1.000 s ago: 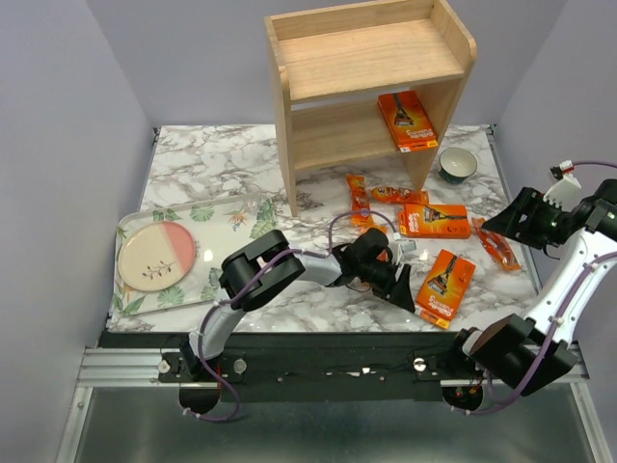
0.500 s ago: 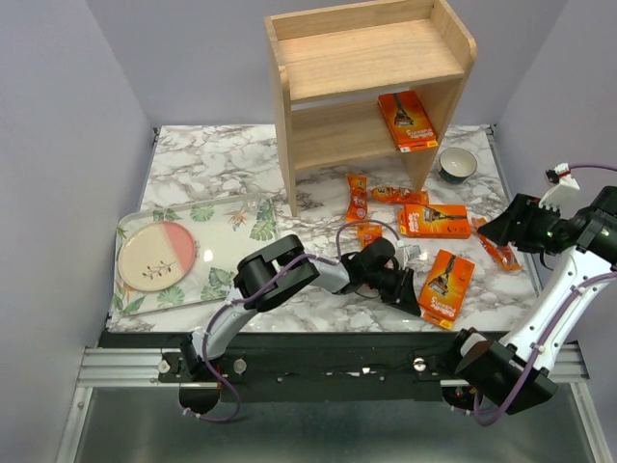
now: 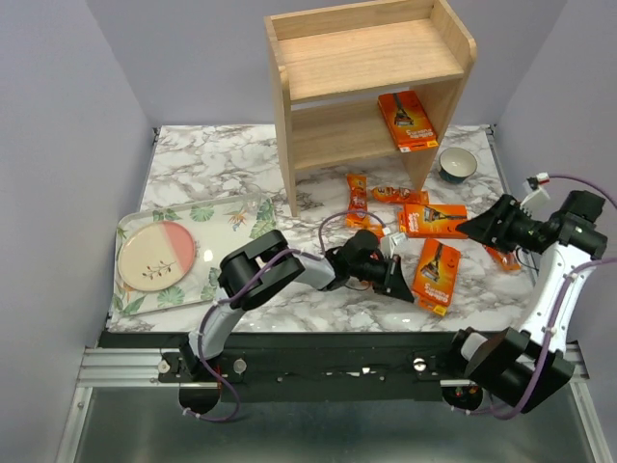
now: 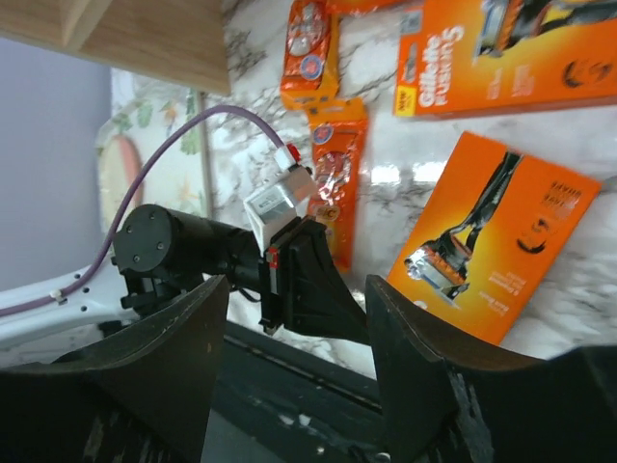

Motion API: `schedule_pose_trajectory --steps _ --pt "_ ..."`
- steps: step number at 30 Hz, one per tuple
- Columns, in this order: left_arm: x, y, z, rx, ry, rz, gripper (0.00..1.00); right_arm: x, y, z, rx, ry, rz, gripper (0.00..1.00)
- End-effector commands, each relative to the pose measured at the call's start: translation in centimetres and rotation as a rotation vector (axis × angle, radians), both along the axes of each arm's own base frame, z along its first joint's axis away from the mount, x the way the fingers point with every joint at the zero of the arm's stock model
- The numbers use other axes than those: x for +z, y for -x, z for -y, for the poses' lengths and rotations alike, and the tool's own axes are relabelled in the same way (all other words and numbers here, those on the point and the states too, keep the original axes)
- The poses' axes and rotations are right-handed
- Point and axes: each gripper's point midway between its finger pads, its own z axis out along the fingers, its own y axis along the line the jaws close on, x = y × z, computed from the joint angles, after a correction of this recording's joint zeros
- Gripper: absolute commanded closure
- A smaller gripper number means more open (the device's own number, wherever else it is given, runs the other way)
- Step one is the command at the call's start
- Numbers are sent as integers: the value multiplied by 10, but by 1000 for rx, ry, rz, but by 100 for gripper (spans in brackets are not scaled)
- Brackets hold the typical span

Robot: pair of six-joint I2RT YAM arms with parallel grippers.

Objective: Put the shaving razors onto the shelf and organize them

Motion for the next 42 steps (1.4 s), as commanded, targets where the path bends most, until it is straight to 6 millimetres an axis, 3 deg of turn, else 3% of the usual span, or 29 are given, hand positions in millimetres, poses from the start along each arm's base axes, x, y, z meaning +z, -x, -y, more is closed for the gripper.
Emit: schedule_pose_trajectory --steps 1,4,6,10,12,19,23,30,38,42 --pt "65 -29 -8 138 171 47 100 -14 -28 -26 48 -152 -69 34" --pt "77 -45 -20 226 196 4 100 -32 -32 -29 16 -188 -140 34" --pt "73 -55 -28 295 167 -51 100 -54 -28 -29 -14 -226 -238 34" --pt "75 -80 -42 391 139 -102 100 -94 -6 -35 -64 -287 -446 33" --pt "76 -82 -42 391 142 -101 100 -109 8 -42 -88 -326 -529 33" --pt "66 -87 -35 397 117 -138 100 -139 29 -44 -178 -325 -662 33" --pt "70 -86 -31 377 132 -127 100 -151 26 -49 -206 -391 -678 33" --pt "68 -82 -33 364 120 -116 100 -165 -5 -43 -243 -481 -624 33" --pt "61 -77 -30 351 105 -118 100 -152 -21 -44 -237 -568 -585 35" --pt "69 -75 -26 336 127 -101 100 -158 -20 -44 -246 -565 -594 35"
